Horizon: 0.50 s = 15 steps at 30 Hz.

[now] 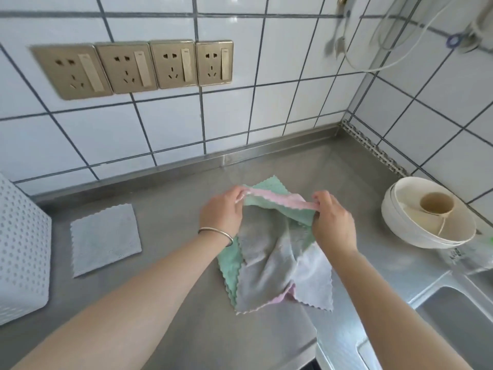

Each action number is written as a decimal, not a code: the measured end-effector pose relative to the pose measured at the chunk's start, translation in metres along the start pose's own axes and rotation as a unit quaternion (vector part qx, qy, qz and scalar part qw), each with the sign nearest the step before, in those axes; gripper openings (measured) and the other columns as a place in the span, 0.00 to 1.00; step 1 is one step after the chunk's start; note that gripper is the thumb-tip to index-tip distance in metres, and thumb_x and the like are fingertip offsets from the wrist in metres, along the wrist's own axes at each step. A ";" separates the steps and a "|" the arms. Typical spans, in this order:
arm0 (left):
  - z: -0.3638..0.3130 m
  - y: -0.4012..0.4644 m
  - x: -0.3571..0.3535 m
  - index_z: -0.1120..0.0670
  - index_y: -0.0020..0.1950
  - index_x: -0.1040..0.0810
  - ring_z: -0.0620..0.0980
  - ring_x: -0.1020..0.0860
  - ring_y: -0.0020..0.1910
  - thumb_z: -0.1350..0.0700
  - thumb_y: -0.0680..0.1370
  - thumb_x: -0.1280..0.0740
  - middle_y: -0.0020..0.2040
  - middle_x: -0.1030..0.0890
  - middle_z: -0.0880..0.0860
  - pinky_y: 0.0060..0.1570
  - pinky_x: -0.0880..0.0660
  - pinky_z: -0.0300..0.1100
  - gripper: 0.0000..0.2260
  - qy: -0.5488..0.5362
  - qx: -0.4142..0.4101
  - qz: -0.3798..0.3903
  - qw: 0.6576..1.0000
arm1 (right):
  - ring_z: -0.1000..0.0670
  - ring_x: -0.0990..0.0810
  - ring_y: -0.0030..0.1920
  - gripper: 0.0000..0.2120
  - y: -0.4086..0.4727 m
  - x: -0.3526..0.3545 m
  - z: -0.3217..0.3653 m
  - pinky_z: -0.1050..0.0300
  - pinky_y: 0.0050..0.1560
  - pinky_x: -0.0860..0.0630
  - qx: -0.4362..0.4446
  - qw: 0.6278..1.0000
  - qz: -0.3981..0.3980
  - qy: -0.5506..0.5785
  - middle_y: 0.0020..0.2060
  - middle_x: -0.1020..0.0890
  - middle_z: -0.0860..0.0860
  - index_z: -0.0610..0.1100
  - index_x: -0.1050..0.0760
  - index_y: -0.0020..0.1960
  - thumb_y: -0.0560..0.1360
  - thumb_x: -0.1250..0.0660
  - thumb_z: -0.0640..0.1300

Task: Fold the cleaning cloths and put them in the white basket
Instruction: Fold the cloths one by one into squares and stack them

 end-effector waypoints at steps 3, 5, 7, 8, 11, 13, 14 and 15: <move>-0.005 0.014 0.053 0.51 0.55 0.23 0.61 0.21 0.46 0.58 0.77 0.41 0.46 0.17 0.58 0.43 0.25 0.50 0.10 -0.029 0.010 -0.054 0.998 | 0.36 0.22 0.39 0.10 0.030 0.044 0.030 0.48 0.37 0.28 0.046 0.998 -0.044 0.003 0.45 0.20 0.40 0.38 0.25 0.50 0.71 0.40 0.31; -0.005 0.020 0.092 0.51 0.53 0.22 0.60 0.20 0.46 0.58 0.77 0.40 0.45 0.16 0.56 0.43 0.25 0.49 0.09 -0.040 0.007 -0.090 0.995 | 0.37 0.22 0.45 0.11 0.045 0.065 0.051 0.50 0.42 0.28 0.061 0.997 -0.039 -0.002 0.48 0.19 0.43 0.41 0.23 0.53 0.74 0.40 0.35; 0.011 0.018 0.142 0.51 0.53 0.21 0.59 0.20 0.46 0.57 0.77 0.39 0.45 0.16 0.55 0.44 0.25 0.48 0.09 -0.037 0.015 -0.132 0.990 | 0.39 0.23 0.50 0.12 0.052 0.082 0.084 0.51 0.45 0.29 0.079 0.996 -0.035 0.011 0.51 0.19 0.45 0.44 0.22 0.55 0.75 0.40 0.38; 0.018 0.019 0.156 0.51 0.53 0.21 0.59 0.20 0.46 0.56 0.77 0.38 0.46 0.16 0.56 0.45 0.24 0.48 0.08 -0.035 0.022 -0.140 0.989 | 0.39 0.23 0.51 0.11 0.055 0.089 0.091 0.52 0.45 0.29 0.076 0.996 -0.039 0.011 0.51 0.18 0.45 0.45 0.22 0.56 0.76 0.39 0.40; 0.051 0.014 0.201 0.55 0.54 0.21 0.58 0.21 0.47 0.52 0.78 0.38 0.48 0.17 0.56 0.46 0.27 0.46 0.10 -0.013 0.056 -0.141 0.988 | 0.40 0.23 0.49 0.09 0.060 0.087 0.128 0.54 0.40 0.33 0.091 0.995 -0.024 0.024 0.48 0.18 0.45 0.45 0.22 0.52 0.76 0.38 0.45; 0.081 0.008 0.219 0.56 0.55 0.22 0.59 0.22 0.49 0.51 0.78 0.39 0.50 0.18 0.57 0.48 0.27 0.47 0.12 0.022 0.096 -0.112 0.989 | 0.40 0.23 0.47 0.09 0.064 0.068 0.158 0.54 0.38 0.32 0.102 0.994 0.021 0.029 0.45 0.19 0.43 0.42 0.23 0.48 0.76 0.38 0.46; 0.097 0.004 0.227 0.56 0.55 0.22 0.60 0.22 0.49 0.50 0.78 0.40 0.50 0.18 0.58 0.49 0.27 0.47 0.13 0.041 0.115 -0.100 0.988 | 0.40 0.24 0.47 0.10 0.064 0.055 0.174 0.53 0.38 0.30 0.113 0.992 0.047 0.034 0.46 0.20 0.42 0.40 0.23 0.48 0.77 0.39 0.46; 0.111 -0.003 0.238 0.56 0.55 0.22 0.60 0.23 0.49 0.50 0.79 0.40 0.51 0.18 0.59 0.49 0.27 0.47 0.13 0.057 0.131 -0.089 0.986 | 0.39 0.24 0.48 0.10 0.062 0.043 0.192 0.52 0.40 0.29 0.127 0.988 0.073 0.043 0.46 0.21 0.41 0.39 0.23 0.48 0.77 0.39 0.44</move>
Point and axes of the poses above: each hand's wrist, its own y-axis towards the middle knuckle, its own x-axis out of the back of the hand, z = x × y, the point moved 10 cm from there along y, towards the middle knuckle
